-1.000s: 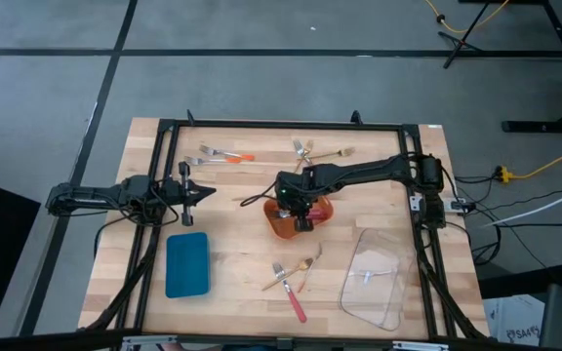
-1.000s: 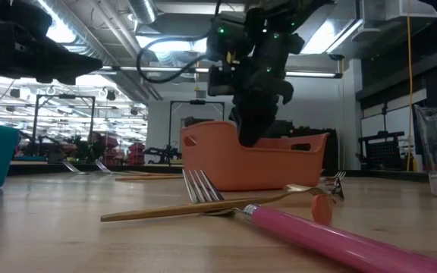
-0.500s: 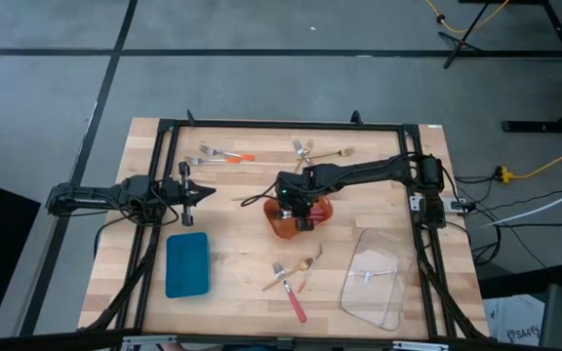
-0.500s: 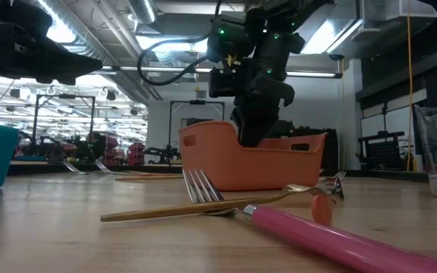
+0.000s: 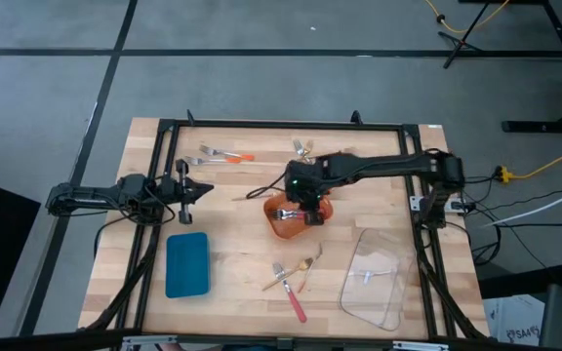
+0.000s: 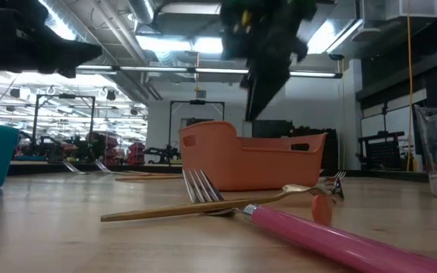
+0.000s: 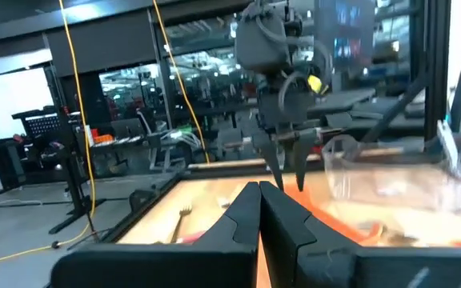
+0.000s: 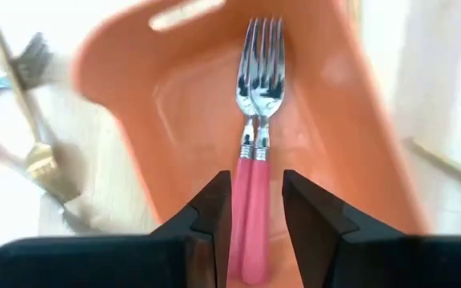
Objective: Sort silverware by color (type)
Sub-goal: Put the orange fork into the blue bin
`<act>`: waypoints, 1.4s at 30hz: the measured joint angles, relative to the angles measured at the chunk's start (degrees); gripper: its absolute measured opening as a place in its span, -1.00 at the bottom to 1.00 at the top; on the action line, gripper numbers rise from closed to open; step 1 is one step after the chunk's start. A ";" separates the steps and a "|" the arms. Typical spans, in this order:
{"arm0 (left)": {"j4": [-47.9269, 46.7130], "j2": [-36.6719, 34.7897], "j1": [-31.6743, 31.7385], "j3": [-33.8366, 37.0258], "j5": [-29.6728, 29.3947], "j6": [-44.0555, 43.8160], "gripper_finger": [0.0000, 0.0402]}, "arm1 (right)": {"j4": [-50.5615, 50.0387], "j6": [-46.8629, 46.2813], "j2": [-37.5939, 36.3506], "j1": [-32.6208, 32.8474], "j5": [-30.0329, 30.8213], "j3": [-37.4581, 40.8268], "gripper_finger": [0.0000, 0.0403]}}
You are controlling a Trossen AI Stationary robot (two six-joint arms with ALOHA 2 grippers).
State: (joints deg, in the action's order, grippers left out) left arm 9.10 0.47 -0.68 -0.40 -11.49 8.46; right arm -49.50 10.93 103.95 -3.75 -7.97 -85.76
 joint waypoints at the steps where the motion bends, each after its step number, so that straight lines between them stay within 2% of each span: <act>1: 0.88 0.00 -0.01 -0.02 0.01 -0.57 -1.00 | -0.35 0.36 -1.60 -0.02 -0.03 0.00 -0.50; 6: 6.85 0.00 0.02 0.00 0.66 -3.46 -1.00 | -2.11 1.10 -10.22 -0.02 2.51 0.39 -0.50; 9: 10.48 0.00 0.02 0.00 0.66 -3.85 -0.98 | -1.99 1.29 -16.64 -0.02 4.15 3.49 -0.50; 14: 15.16 0.36 -0.01 0.00 -0.32 -4.09 -0.76 | 3.58 0.71 -29.10 -0.02 7.88 14.53 -0.50; 19: 18.02 2.06 0.02 -0.18 -6.68 -5.49 -0.49 | 14.06 -1.77 -41.61 -0.47 12.29 27.90 -0.50; 25: 17.61 8.76 0.02 -4.60 -12.01 -8.12 -0.35 | 24.32 -3.60 -52.51 -6.42 12.60 40.30 -0.50; 30: 14.62 18.11 1.30 -12.00 -15.70 -8.15 -0.34 | 29.97 -3.80 -56.29 -13.39 6.50 45.95 -0.50; 35: 7.65 28.45 6.12 -21.49 -16.55 -9.91 -0.34 | 32.42 -3.76 -56.03 -18.26 -0.95 47.41 -0.50; 38: -0.80 34.55 10.10 -28.46 -15.42 -11.44 -0.34 | 33.25 -3.61 -55.28 -19.74 -3.61 47.41 -0.50; 42: -12.08 42.52 16.68 -37.49 -11.00 -12.71 -0.34 | 33.38 -3.60 -55.13 -20.74 -4.30 47.41 -0.50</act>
State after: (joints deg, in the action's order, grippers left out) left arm -2.98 42.99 15.99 -37.90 -22.49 -4.25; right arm -16.12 7.33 48.82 -24.49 -12.27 -38.35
